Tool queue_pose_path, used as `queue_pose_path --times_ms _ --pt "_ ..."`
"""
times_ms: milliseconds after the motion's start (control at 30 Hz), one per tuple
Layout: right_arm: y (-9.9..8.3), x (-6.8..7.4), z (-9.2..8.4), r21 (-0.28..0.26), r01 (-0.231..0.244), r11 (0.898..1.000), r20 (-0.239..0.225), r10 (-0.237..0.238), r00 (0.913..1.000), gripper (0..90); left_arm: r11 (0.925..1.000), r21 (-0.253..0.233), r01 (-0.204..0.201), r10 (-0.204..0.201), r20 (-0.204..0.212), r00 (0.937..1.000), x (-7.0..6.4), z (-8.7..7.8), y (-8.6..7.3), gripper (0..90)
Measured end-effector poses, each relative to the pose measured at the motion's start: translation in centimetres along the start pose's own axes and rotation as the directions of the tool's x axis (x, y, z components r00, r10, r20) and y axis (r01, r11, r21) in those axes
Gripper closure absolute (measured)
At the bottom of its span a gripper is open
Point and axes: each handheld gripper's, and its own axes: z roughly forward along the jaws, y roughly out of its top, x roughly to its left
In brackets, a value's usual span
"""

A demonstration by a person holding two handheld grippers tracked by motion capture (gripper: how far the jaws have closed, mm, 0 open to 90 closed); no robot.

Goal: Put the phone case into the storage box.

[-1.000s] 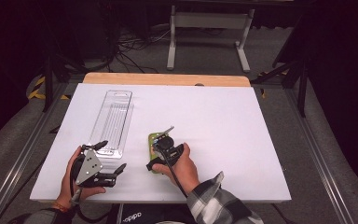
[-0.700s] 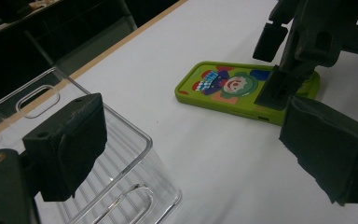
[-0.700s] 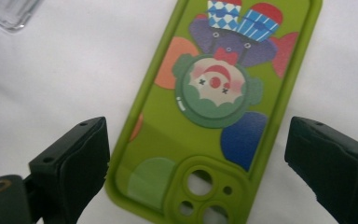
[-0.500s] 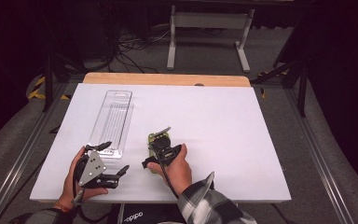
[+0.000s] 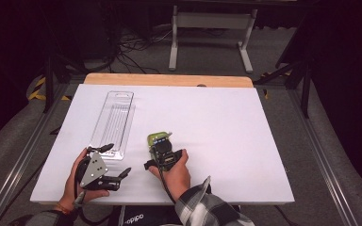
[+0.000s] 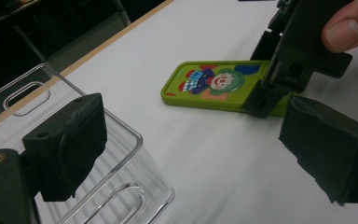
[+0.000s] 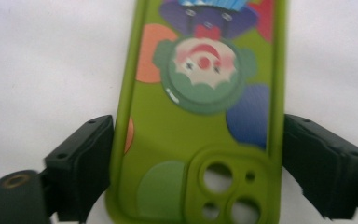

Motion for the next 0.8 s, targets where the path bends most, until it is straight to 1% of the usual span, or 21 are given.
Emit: queue_pose_path --times_ms 33,100,200,233,300,367,400,433,467,500,533,567,633,667,700,733,800 --pt "-0.1 -0.1 0.0 -0.006 0.004 1.0 -0.005 -0.004 1.0 15.3 1.0 0.004 0.001 -0.001 0.001 1.0 -0.1 0.0 0.0 8.3" --pt "-0.3 -0.4 -0.2 -0.021 0.004 1.0 0.001 -0.004 1.0 16.3 0.9999 0.007 -0.012 0.012 0.006 0.9999 -0.2 0.1 0.1 8.3" --pt "-0.4 -0.6 -0.3 -0.031 0.016 0.999 0.0 -0.016 0.9999 16.5 0.9998 0.013 -0.018 0.017 0.008 0.9998 -0.3 0.3 0.0 8.3" --pt "-0.5 -0.9 -0.4 -0.035 0.032 0.999 -0.002 -0.032 0.9995 16.5 0.9997 0.015 -0.02 0.02 0.015 0.9997 -0.3 0.4 0.0 8.3" --pt "-0.5 -1.4 -0.4 -0.041 0.036 0.998 -0.021 -0.037 0.9991 16.6 0.9992 0.021 -0.033 0.033 0.007 0.9994 -0.4 0.5 0.1 8.3" --pt "-0.6 -1.8 -0.6 -0.058 0.06 0.997 -0.026 -0.062 0.9978 16.7 0.9992 0.025 -0.033 0.033 0.006 0.9994 -0.6 0.7 0.1 8.2" --pt "-0.6 -1.9 -0.7 -0.068 0.076 0.995 -0.027 -0.078 0.9966 16.8 0.9982 0.027 -0.053 0.053 -0.003 0.9986 -0.7 0.7 0.2 8.1" --pt "-0.5 -2.1 -0.9 -0.085 0.094 0.992 -0.032 -0.097 0.9948 16.8 0.9976 0.024 -0.065 0.065 -0.002 0.9979 -0.7 0.8 0.3 8.0" --pt "-0.5 -2.2 -1.0 -0.096 0.102 0.99 -0.036 -0.106 0.9937 16.8 0.9961 0.025 -0.084 0.085 -0.013 0.9963 -0.8 0.9 0.4 7.7" --pt "-0.5 -2.4 -1.2 -0.105 0.104 0.989 -0.051 -0.11 0.9926 16.9 0.9961 0.025 -0.084 0.085 -0.013 0.9963 -0.8 0.9 0.4 7.6" --pt "-0.4 -2.8 -1.2 -0.114 0.105 0.988 -0.067 -0.113 0.9914 16.9 0.9924 0.035 -0.118 0.118 -0.017 0.9928 -0.9 1.2 0.6 7.6" --pt "-0.4 -3.0 -1.2 -0.121 0.113 0.986 -0.071 -0.122 0.99 16.9 0.9889 0.038 -0.144 0.145 -0.023 0.9892 -1.0 1.4 0.7 7.0" --pt "-0.4 -3.4 -1.5 -0.143 0.144 0.979 -0.082 -0.157 0.9842 16.9 0.9818 0.049 -0.183 0.186 -0.046 0.9815 -1.1 1.8 1.0 7.0" --pt "-0.4 -3.4 -1.5 -0.143 0.144 0.979 -0.082 -0.157 0.9842 16.9 0.9818 0.049 -0.183 0.186 -0.046 0.9815 -1.1 1.8 1.0 7.0" --pt "-0.5 -3.6 -1.6 -0.156 0.165 0.974 -0.091 -0.181 0.9793 16.9 0.9785 0.049 -0.2 0.203 -0.053 0.9778 -1.2 1.9 1.1 7.0" --pt "-0.6 -3.9 -1.7 -0.167 0.181 0.969 -0.097 -0.199 0.9753 16.9 0.9735 0.056 -0.222 0.225 -0.058 0.9726 -1.3 2.1 1.3 7.3" --pt "-0.7 -4.5 -1.9 -0.185 0.209 0.96 -0.124 -0.234 0.9643 16.9 0.9703 0.063 -0.234 0.237 -0.054 0.97 -1.5 2.5 1.5 7.5"
